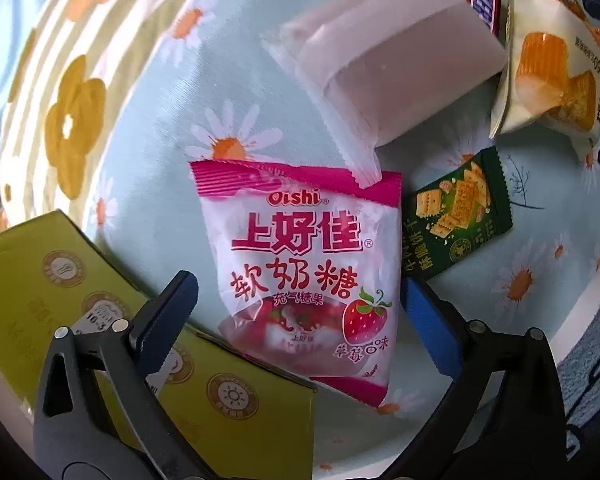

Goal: Organize snacks
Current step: 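Grasp the pink Oishi candy packet with the left tool while the right tool grasps the orange-white cake packet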

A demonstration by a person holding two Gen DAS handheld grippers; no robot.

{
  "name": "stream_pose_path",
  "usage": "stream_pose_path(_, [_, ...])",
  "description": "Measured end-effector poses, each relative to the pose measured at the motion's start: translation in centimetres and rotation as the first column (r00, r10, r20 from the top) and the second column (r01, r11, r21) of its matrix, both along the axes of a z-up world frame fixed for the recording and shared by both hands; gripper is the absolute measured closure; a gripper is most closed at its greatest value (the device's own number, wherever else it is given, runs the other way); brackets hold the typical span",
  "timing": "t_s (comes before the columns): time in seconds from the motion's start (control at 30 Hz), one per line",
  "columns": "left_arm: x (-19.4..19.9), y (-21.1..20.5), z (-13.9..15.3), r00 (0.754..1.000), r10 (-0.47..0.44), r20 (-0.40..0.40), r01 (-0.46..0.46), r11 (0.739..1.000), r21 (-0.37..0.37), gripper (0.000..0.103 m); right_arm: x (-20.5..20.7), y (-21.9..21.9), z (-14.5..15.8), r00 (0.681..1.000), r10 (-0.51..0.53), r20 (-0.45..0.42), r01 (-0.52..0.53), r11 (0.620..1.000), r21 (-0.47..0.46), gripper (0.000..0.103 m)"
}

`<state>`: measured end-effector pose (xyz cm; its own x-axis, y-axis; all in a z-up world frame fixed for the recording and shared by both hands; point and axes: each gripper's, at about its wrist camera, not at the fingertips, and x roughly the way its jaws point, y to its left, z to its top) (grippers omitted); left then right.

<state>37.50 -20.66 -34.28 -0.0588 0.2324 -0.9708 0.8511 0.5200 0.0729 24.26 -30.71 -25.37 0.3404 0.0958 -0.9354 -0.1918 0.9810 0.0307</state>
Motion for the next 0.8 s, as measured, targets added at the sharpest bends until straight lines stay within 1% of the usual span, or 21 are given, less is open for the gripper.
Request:
stream_pose_path(0.1, [0.6,0.0,-0.9,0.997,0.026,-0.068,-0.025,1.000,0.013,0.012,0.2,-0.1,-0.2,1.000,-0.004,-0.008,0.004,1.000,0.001,0.003])
stream_pose_path(0.17, [0.9,0.1,-1.2,0.993,0.042,-0.106,-0.042,0.999,0.006,0.015,0.3,-0.1,-0.2,1.000,-0.004,-0.012,0.004,1.000,-0.003,0.003])
stream_pose_path(0.2, [1.1,0.2,-1.2,0.992,0.048,-0.117,-0.048,0.999,0.003,0.016,0.3,-0.1,-0.3,1.000,-0.004,-0.015,0.004,1.000,-0.003,0.003])
stream_pose_path(0.23, [1.2,0.2,-1.3,0.991,0.052,-0.123,-0.052,0.999,-0.003,0.021,0.4,-0.2,-0.3,1.000,-0.003,-0.020,0.003,1.000,-0.001,0.003])
stream_pose_path(0.3, [1.4,0.4,-1.2,0.987,0.064,-0.144,-0.068,0.997,-0.023,0.026,0.5,-0.2,-0.5,1.000,0.000,-0.026,0.000,1.000,-0.001,0.003])
stream_pose_path(0.43, [1.7,0.9,-0.9,0.987,0.068,-0.145,-0.075,0.996,-0.043,0.032,0.7,0.0,-0.8,0.999,0.014,-0.034,-0.014,1.000,-0.009,0.003])
stream_pose_path(0.57, [1.0,1.1,-0.2,0.991,0.054,-0.122,-0.061,0.996,-0.059,0.042,0.8,0.7,-1.2,0.997,0.060,-0.038,-0.061,0.998,-0.028,0.004])
stream_pose_path(0.6, [0.8,1.1,0.0,0.992,0.054,-0.117,-0.062,0.996,-0.063,0.046,0.8,1.2,-1.5,0.995,0.089,-0.040,-0.092,0.994,-0.053,0.009])
stream_pose_path(0.63, [0.8,1.2,0.2,0.992,0.056,-0.111,-0.064,0.996,-0.069,0.047,0.8,1.7,-1.7,0.993,0.112,-0.043,-0.115,0.990,-0.078,0.016])
stream_pose_path(0.67, [0.6,1.3,0.5,0.993,0.059,-0.105,-0.067,0.995,-0.071,0.049,0.7,2.0,-1.9,0.991,0.125,-0.048,-0.129,0.987,-0.098,0.017])
stream_pose_path(0.7, [0.6,1.4,0.7,0.993,0.063,-0.099,-0.070,0.995,-0.072,0.050,0.7,2.6,-2.3,0.988,0.147,-0.056,-0.154,0.978,-0.143,0.019])
stream_pose_path(0.73, [0.5,1.4,0.9,0.993,0.065,-0.093,-0.072,0.995,-0.074,0.052,0.6,2.9,-2.6,0.985,0.163,-0.059,-0.171,0.972,-0.164,0.023])
stream_pose_path(0.8, [0.4,1.5,1.5,0.995,0.064,-0.078,-0.070,0.995,-0.078,0.054,0.4,3.2,-2.9,0.982,0.180,-0.062,-0.189,0.965,-0.182,0.027])
